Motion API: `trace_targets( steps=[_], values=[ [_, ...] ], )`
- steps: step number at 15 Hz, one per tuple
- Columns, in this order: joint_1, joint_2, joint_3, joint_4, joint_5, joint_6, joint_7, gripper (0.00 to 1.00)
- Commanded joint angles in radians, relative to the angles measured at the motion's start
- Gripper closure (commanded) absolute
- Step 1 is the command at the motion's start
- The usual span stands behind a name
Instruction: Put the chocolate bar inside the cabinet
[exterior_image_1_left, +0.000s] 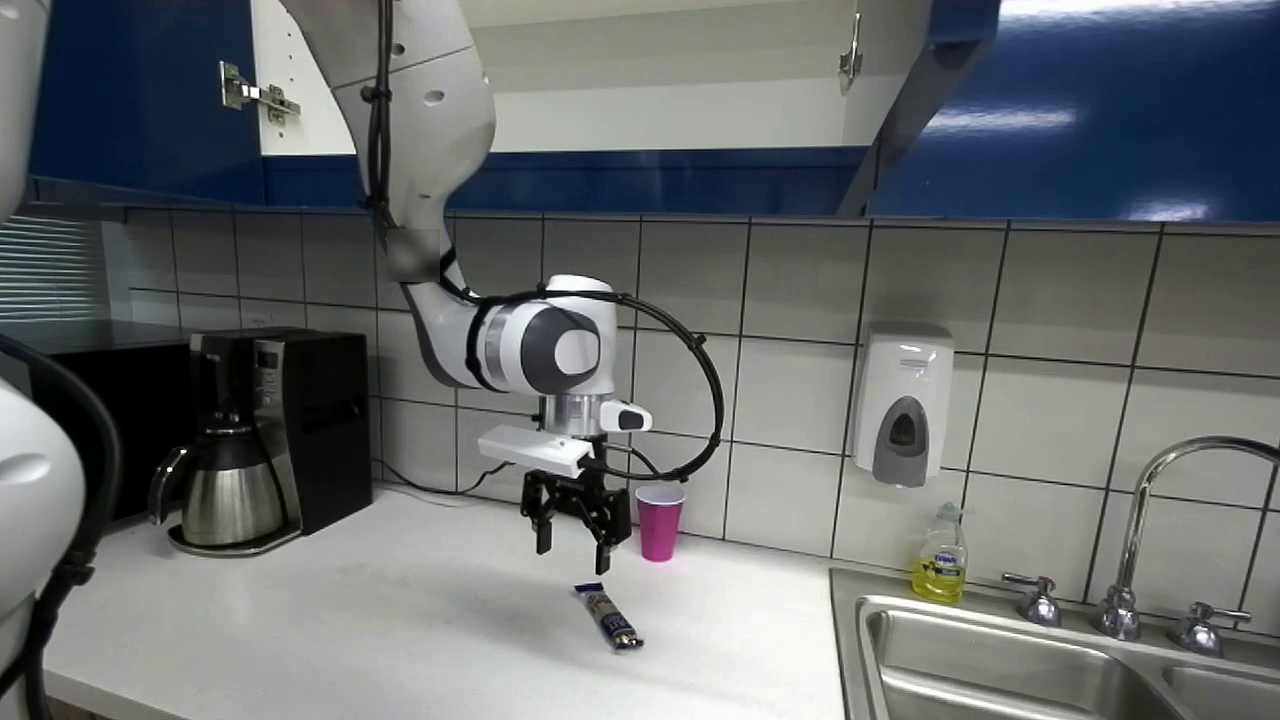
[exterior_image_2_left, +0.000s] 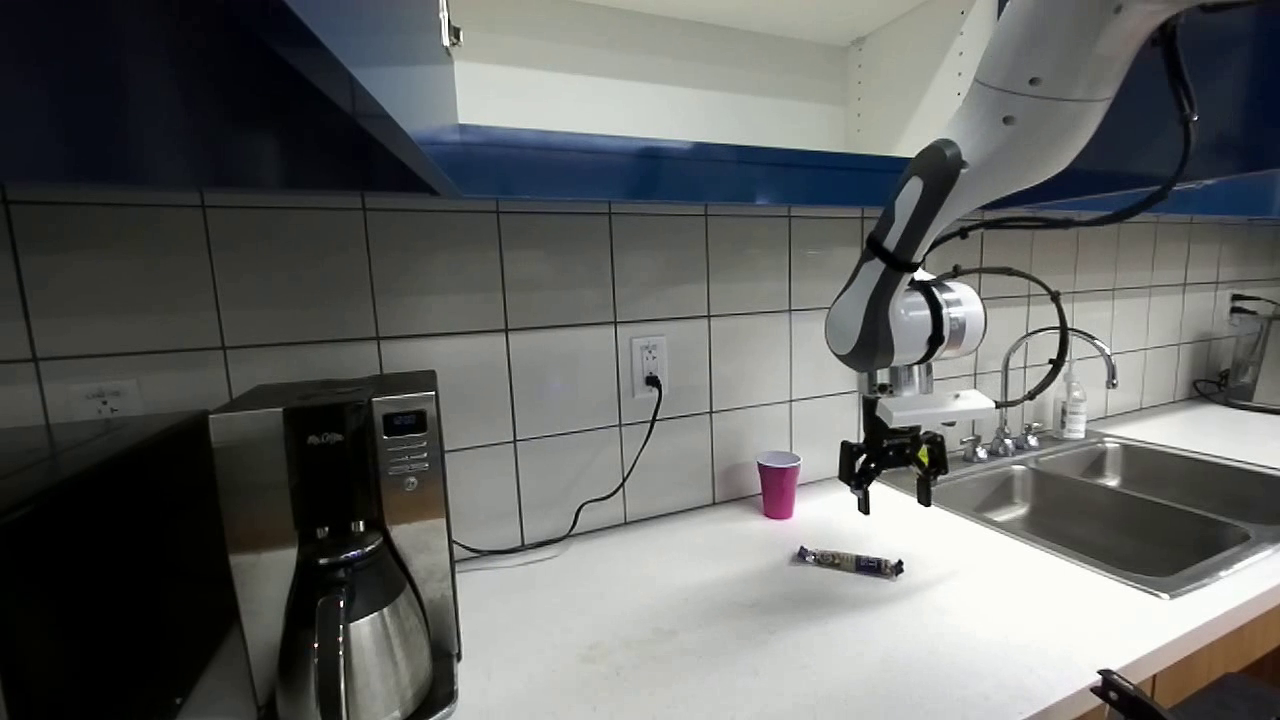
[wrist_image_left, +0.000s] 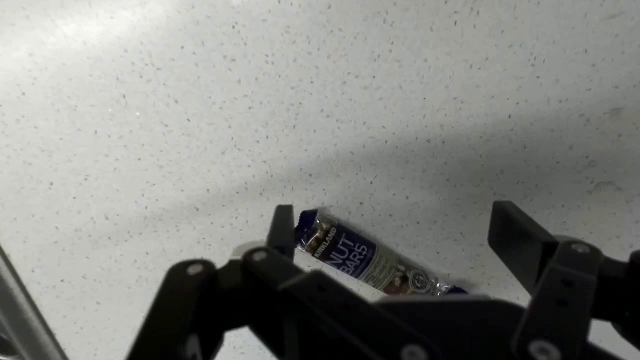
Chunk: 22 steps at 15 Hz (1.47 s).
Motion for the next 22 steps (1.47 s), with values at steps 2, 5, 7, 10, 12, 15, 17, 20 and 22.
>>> trace_targets(
  steps=[2, 5, 7, 10, 12, 15, 17, 20, 22],
  values=[
    [-0.019, 0.153, 0.021, 0.143, 0.033, 0.011, 0.0, 0.0],
    [-0.014, 0.23, 0.021, 0.211, 0.032, 0.014, 0.02, 0.0],
    [-0.015, 0.27, 0.024, 0.249, 0.035, 0.01, 0.024, 0.0],
    [-0.017, 0.323, 0.027, 0.298, 0.038, 0.01, 0.029, 0.0],
    [-0.018, 0.354, 0.027, 0.325, 0.037, 0.011, 0.03, 0.0],
    [-0.009, 0.347, 0.018, 0.308, 0.016, 0.007, 0.026, 0.0],
    [-0.009, 0.367, 0.017, 0.325, 0.016, 0.007, 0.029, 0.0],
    [-0.009, 0.374, 0.017, 0.333, 0.016, 0.007, 0.032, 0.0],
    [-0.009, 0.374, 0.017, 0.334, 0.016, 0.007, 0.033, 0.0]
  ],
)
